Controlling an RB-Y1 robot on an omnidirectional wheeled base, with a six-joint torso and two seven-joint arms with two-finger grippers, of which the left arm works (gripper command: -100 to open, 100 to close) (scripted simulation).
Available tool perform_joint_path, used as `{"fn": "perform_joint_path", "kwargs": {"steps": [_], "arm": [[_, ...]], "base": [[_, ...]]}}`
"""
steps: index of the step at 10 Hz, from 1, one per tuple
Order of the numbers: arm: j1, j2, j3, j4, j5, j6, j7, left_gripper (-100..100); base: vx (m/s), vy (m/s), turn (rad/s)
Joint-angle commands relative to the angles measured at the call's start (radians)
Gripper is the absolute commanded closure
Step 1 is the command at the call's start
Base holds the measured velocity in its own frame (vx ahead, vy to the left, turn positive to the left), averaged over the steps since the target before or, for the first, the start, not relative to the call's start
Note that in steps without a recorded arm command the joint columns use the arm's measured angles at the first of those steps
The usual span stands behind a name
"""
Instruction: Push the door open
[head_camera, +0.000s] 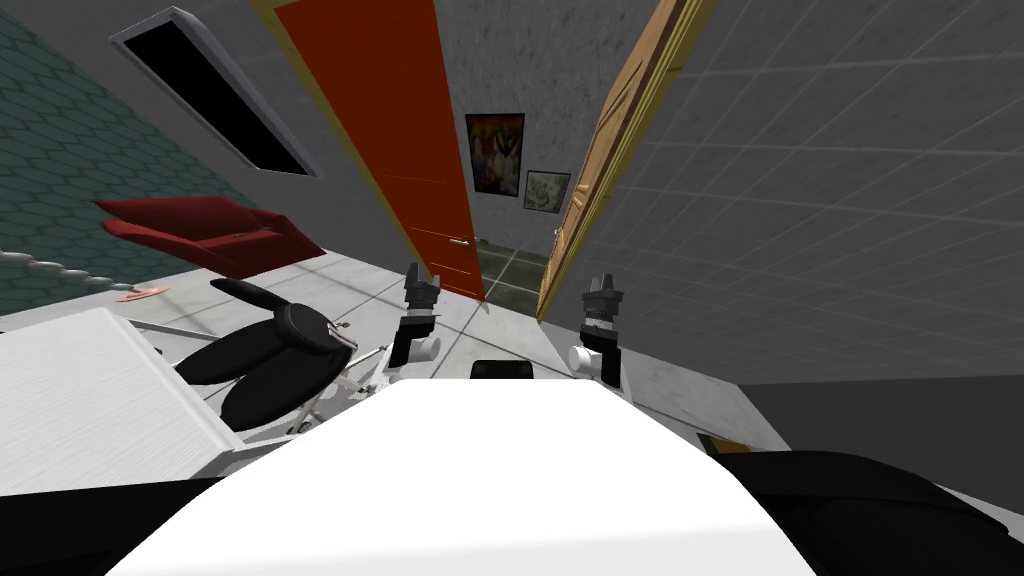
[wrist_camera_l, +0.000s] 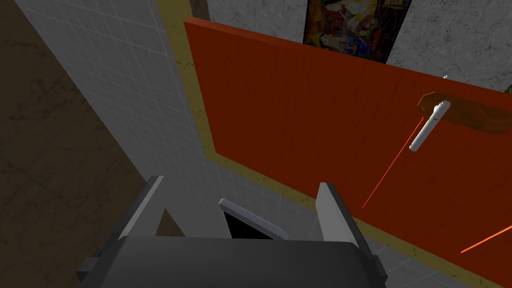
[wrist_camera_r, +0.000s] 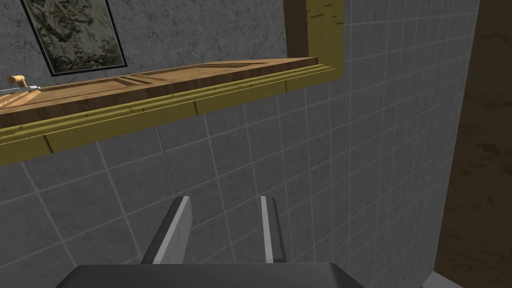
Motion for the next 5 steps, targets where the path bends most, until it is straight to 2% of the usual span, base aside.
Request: {"fn": "perform_joint_path", "kwargs": {"steps": [1, 5], "arm": [[-0.017, 0.009, 0.001, 0.035, 0.0, 0.0, 0.003, -100], [-0.065, 0.03, 0.004, 0.13, 0.001, 0.001, 0.009, -100]], "base": [[0.083, 0.11, -0.074], [0.083, 0.105, -0.106]]}}
